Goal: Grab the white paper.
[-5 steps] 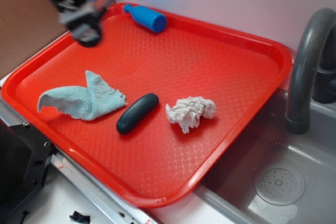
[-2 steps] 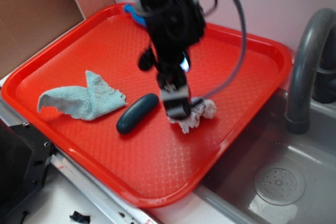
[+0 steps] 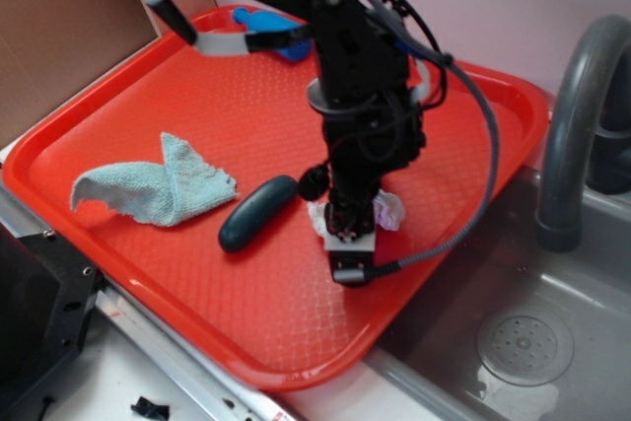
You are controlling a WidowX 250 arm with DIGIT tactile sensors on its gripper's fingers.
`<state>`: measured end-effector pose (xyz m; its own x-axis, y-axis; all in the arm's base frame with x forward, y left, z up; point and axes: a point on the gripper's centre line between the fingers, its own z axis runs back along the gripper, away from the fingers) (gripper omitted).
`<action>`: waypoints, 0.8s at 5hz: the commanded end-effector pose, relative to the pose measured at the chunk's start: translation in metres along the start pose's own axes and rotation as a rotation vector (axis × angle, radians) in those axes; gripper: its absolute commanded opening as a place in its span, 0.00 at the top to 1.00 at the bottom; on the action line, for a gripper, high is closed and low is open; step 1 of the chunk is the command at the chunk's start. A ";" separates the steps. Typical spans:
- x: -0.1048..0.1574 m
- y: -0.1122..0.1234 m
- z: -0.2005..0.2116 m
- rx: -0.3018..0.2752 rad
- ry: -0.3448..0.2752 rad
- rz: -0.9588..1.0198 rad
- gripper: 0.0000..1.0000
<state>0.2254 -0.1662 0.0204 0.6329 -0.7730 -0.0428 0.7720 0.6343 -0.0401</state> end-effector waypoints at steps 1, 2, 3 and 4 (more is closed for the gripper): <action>0.002 -0.010 0.004 0.041 -0.004 0.024 1.00; -0.003 -0.008 0.001 0.056 0.020 0.055 1.00; -0.010 -0.002 0.007 0.062 0.017 0.102 1.00; -0.021 0.009 0.036 0.042 -0.011 0.180 1.00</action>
<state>0.2230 -0.1371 0.0388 0.7624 -0.6383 -0.1065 0.6419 0.7668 -0.0003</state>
